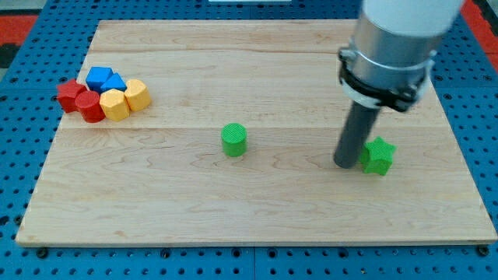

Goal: Push the green star at the bottom right corner of the board

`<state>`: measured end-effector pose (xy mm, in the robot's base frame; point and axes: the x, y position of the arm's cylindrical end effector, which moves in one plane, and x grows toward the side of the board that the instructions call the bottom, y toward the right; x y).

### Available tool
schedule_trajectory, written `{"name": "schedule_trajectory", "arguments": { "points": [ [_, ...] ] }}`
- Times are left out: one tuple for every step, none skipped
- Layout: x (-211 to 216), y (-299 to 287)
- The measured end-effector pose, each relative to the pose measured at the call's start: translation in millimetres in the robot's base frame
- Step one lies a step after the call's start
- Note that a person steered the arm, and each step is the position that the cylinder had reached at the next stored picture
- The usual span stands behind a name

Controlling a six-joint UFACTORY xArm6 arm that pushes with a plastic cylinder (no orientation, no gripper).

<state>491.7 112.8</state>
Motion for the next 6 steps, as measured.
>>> {"name": "schedule_trajectory", "arguments": {
  "points": [
    [-31,-16],
    [-29,33],
    [14,63],
    [35,58],
    [20,31],
    [46,40]
  ]
}}
